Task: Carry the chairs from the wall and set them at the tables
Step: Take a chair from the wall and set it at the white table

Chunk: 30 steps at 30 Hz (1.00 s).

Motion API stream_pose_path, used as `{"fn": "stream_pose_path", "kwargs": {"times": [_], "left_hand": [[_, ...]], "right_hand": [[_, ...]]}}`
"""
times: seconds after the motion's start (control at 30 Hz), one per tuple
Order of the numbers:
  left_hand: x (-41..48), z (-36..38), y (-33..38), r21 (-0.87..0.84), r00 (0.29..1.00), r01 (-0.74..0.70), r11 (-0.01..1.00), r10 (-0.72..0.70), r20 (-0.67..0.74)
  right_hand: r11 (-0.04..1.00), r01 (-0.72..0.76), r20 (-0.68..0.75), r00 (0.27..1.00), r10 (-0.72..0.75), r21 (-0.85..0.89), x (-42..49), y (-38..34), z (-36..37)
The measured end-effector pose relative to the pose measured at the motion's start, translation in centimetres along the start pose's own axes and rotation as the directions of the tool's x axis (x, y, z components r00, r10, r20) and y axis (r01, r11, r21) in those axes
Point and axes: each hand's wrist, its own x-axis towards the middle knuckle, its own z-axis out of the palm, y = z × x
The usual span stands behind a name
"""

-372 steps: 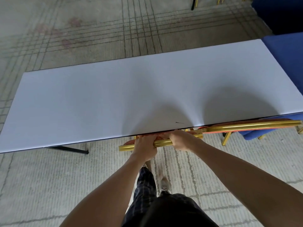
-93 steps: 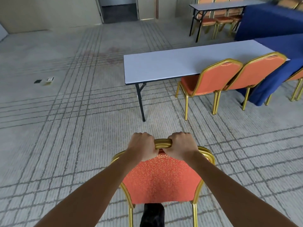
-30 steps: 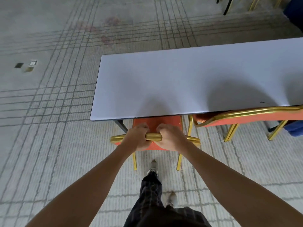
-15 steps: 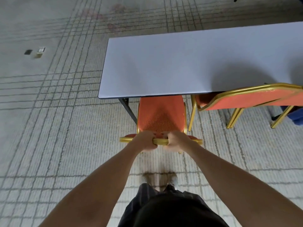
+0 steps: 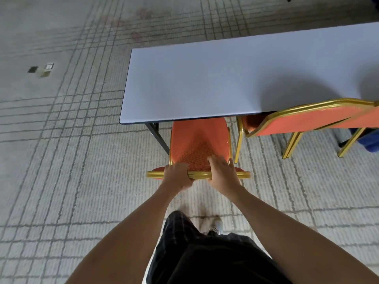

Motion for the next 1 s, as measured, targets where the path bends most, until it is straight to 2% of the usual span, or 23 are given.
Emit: {"fn": "stream_pose_path", "kwargs": {"times": [0.07, 0.2, 0.33, 0.77, 0.83, 0.93, 1.0], "left_hand": [[-0.6, 0.4, 0.1, -0.001, 1.0, 0.01, 1.0, -0.01, -0.023], [0.5, -0.3, 0.4, 0.004, 0.998, 0.028, 1.0, -0.027, -0.049], [2.1, -1.1, 0.2, 0.049, 0.998, 0.041, 0.998, -0.039, -0.052], [12.9, -6.2, -1.0, 0.024, 0.988, 0.061, 0.998, -0.057, -0.143], [15.0, -6.5, -1.7, -0.022, 0.971, 0.061, 0.998, -0.064, -0.231], [17.8, -5.5, -3.2, -0.045, 0.903, -0.054, 0.998, 0.03, -0.429], [18.9, -5.3, -3.6, -0.014, 0.899, -0.076, 0.997, 0.062, -0.433]], "right_hand": [[1.0, -0.019, 0.077, 0.997, 0.018, 0.009, -0.5, -0.3, -0.2], [0.995, 0.093, 0.098, 0.991, -0.096, 0.032, 1.3, 0.3, -1.8], [0.99, 0.141, 0.15, 0.979, -0.139, -0.004, 3.3, 0.9, -2.1], [0.981, 0.183, 0.117, 0.975, -0.189, 0.058, 16.2, 3.1, -2.6], [0.979, 0.195, 0.094, 0.975, -0.199, 0.053, 18.4, 3.2, -2.7], [0.978, 0.203, 0.056, 0.977, -0.206, 0.055, 20.7, 3.7, -2.8], [0.977, 0.201, 0.068, 0.976, -0.206, 0.074, 21.6, 4.1, -2.8]]}}
